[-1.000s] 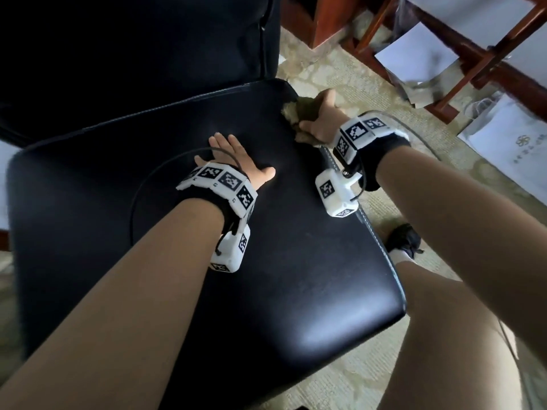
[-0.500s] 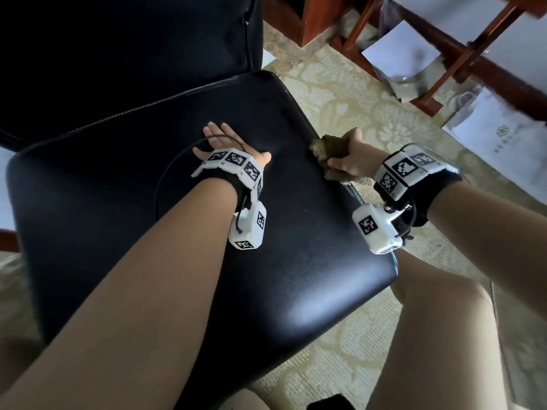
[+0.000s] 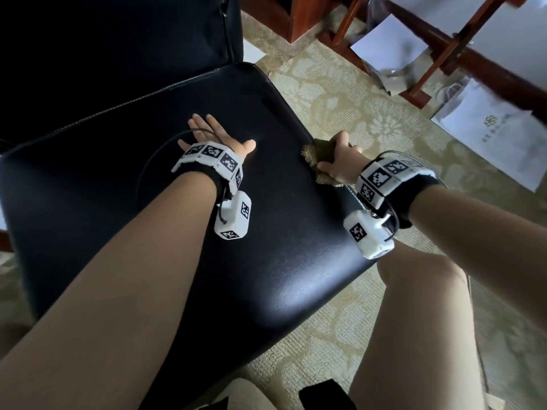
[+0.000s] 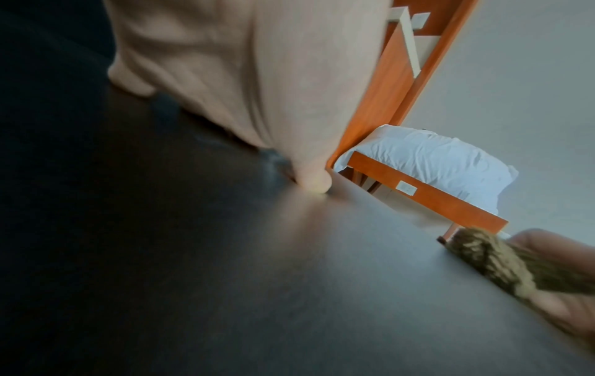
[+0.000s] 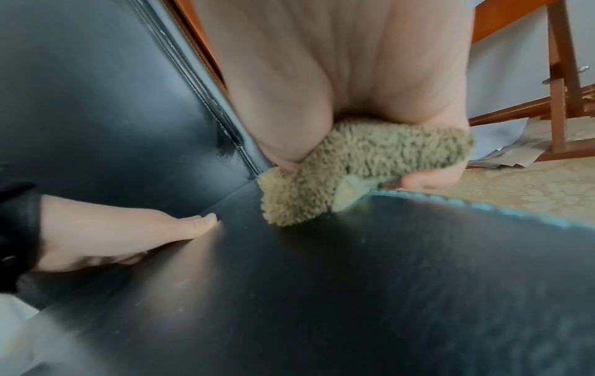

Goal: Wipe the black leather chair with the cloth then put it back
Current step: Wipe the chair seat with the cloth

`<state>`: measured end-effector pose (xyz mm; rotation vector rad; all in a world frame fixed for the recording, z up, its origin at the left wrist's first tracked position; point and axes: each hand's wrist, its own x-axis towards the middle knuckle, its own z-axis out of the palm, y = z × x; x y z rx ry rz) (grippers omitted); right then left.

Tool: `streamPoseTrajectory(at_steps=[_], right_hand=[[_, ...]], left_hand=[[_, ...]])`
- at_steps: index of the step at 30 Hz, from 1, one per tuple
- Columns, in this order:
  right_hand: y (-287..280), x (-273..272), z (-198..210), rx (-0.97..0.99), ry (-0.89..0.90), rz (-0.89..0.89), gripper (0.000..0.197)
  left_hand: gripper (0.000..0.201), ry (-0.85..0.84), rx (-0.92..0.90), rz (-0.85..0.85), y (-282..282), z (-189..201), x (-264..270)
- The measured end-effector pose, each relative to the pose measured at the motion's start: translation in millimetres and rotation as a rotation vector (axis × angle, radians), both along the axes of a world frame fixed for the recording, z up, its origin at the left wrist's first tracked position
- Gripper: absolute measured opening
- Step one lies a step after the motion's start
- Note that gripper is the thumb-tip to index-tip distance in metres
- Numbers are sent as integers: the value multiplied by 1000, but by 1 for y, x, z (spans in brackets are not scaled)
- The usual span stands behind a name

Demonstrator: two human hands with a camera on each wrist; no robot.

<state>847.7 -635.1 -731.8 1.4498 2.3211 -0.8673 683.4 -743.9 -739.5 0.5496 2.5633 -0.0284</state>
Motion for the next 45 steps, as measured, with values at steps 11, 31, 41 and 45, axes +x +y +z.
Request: streamPoseTrajectory(at_steps=[11, 31, 41, 45], right_hand=[[24, -17, -2, 47, -11, 133, 60], [81, 5, 0, -125, 564, -336, 40], [88, 20, -38, -54, 422, -404, 53], [90, 12, -42, -71, 387, -391, 56]], left_hand=[[103, -90, 18, -319, 5, -4, 57], [99, 22, -42, 74, 52, -1, 32], [99, -5, -35, 68, 46, 2, 5], [102, -56, -106, -37, 34, 6, -8]])
